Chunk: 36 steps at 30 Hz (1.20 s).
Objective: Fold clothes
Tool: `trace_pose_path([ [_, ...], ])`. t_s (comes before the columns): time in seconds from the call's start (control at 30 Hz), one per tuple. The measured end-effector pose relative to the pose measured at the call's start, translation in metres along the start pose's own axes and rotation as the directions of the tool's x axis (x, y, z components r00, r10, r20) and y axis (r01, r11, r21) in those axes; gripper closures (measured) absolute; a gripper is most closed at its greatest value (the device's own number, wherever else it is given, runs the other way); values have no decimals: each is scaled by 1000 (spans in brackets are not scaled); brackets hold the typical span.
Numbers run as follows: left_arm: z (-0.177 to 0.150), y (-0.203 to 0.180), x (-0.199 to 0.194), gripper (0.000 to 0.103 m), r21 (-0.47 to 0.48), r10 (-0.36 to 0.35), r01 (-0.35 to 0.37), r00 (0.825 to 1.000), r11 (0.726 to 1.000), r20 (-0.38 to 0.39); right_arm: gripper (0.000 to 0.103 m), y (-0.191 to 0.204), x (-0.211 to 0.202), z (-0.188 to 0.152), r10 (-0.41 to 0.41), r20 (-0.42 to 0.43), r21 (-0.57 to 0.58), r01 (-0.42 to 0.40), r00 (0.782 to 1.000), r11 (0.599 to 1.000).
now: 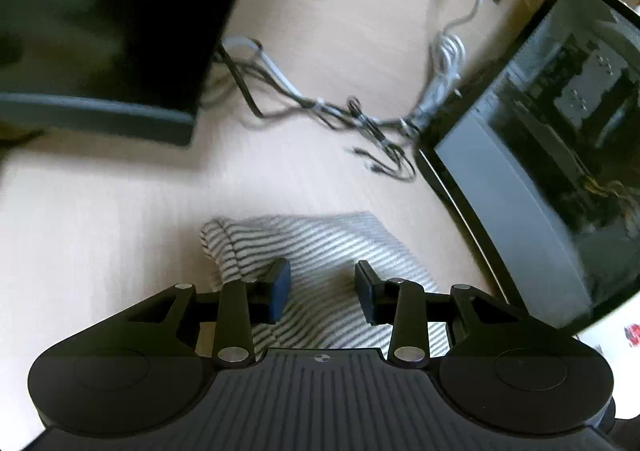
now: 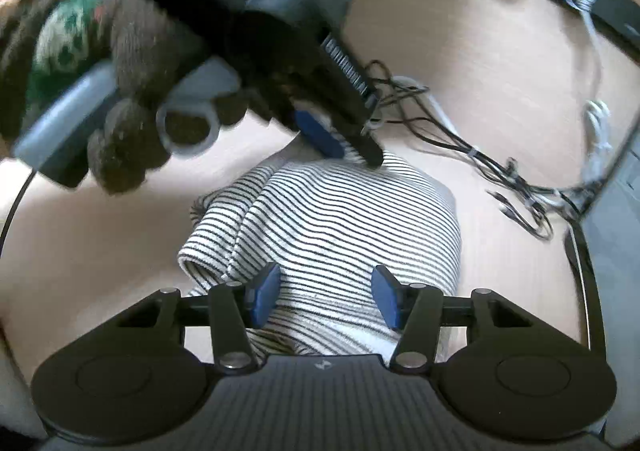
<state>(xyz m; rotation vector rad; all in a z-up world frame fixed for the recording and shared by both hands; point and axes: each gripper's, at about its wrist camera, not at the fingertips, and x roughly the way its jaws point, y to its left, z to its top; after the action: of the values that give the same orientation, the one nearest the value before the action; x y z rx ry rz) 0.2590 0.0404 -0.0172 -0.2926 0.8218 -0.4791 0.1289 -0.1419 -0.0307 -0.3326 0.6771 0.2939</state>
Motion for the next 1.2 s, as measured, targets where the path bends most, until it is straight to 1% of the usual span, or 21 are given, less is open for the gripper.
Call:
trace_pose_path([
  [0.07,5,-12,-12,53,32,13,-15,998,999,66,51,-4,0,-2,25,5,-18,-25,1000,1000],
  [0.13,13,-20,-14,51,53,6,-11,996,999,91,50,-5,-4,-9,23,32,1,-23,999,1000],
  [0.27,11,-12,29,55,26,64,-62,997,998,-53,46,-8,-8,-17,56,76,87,-62,996,994],
  [0.3,8,-8,42,55,18,79,-77,993,997,-92,40,-15,-8,-15,92,84,131,-103,992,986],
  [0.33,7,-8,48,55,20,86,-85,991,996,-102,24,-22,-8,-14,130,93,176,-145,987,974],
  [0.4,12,-17,40,56,37,113,-110,990,993,-84,2,-35,-11,-12,218,113,241,-240,969,940],
  [0.43,14,-21,35,56,45,128,-125,989,991,-74,1,-41,-12,-12,262,125,271,-287,957,919],
  [0.47,17,-26,30,55,52,143,-140,988,989,-64,2,-48,-13,-11,304,138,301,-332,943,894],
  [0.53,18,-39,2,42,72,150,-150,989,986,4,9,-59,-29,-9,274,184,318,-321,944,892],
  [0.57,15,-45,-16,28,73,152,-154,987,985,44,10,-65,-38,-8,255,208,326,-313,944,892],
  [0.6,11,-49,-31,19,70,152,-156,986,985,69,17,-71,-45,-8,224,230,330,-292,947,898],
  [0.67,-3,-51,-54,18,55,117,-122,990,991,77,37,-83,-57,-8,136,245,330,-214,960,919],
  [0.7,-12,-51,-57,18,49,96,-98,994,994,53,52,-89,-57,-10,96,244,330,-175,965,928],
  [0.73,-22,-50,-57,18,44,75,-76,997,996,22,57,-93,-54,-12,68,234,333,-145,970,932],
  [0.77,-33,-49,-54,22,46,71,-70,997,996,-11,58,-92,-47,-15,62,206,322,-127,976,938],
  [0.8,-44,-49,-46,30,56,88,-85,995,995,-46,59,-90,-39,-17,58,177,309,-111,982,945],
  [0.83,-54,-48,-37,34,70,119,-114,990,991,-75,59,-89,-36,-19,78,160,300,-123,984,946],
  [0.97,-66,-46,-32,32,37,151,-149,987,988,-58,57,-84,-26,-24,167,93,270,-186,982,945],
  [1.03,-65,-48,-41,32,25,171,-171,984,985,-39,57,-96,-47,-18,227,184,259,-270,956,927],
  [1.1,-64,-50,-50,31,18,196,-195,980,981,-21,57,-102,-63,-7,179,266,217,-239,947,946],
  [1.2,-61,-52,-65,28,3,229,-229,973,973,9,57,-108,-68,-2,62,347,265,-161,936,951],
])
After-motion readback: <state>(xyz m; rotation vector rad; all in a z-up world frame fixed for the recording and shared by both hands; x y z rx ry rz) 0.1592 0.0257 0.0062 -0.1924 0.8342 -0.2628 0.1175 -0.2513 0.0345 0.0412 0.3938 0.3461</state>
